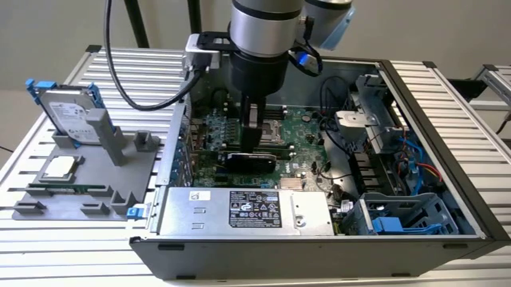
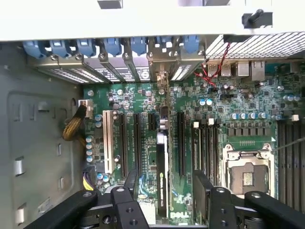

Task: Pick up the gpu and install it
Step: 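Insert the gpu into the slot, then press down on the gpu until it lock into place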

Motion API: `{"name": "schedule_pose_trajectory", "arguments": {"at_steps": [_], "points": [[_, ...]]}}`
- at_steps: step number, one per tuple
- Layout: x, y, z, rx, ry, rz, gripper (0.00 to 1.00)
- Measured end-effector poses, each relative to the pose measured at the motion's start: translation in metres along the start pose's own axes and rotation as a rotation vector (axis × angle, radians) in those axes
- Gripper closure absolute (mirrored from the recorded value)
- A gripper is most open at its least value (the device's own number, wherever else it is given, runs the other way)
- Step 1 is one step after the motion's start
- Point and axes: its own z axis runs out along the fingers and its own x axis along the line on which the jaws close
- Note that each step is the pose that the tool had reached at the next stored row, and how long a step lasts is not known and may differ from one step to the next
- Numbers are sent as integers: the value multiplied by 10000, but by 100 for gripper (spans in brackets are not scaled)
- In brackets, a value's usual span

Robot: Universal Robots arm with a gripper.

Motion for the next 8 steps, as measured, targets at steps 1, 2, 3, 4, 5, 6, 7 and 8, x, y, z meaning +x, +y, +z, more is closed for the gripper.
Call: {"name": "schedule_pose_trajectory", "arguments": {"at_steps": [1,2,3,4,5,6,7,8], "points": [[0,0,-8,1,0,0,0],[0,0,-8,2,-2,0,0],[0,0,-8,2,-1,0,0],[0,0,-8,1,1,0,0],[0,0,-9,1,4,0,100],[0,0,-9,1,6,0,100],[0,1,-9,1,7,2,100],[0,1,-9,1,9,2,100]]}}
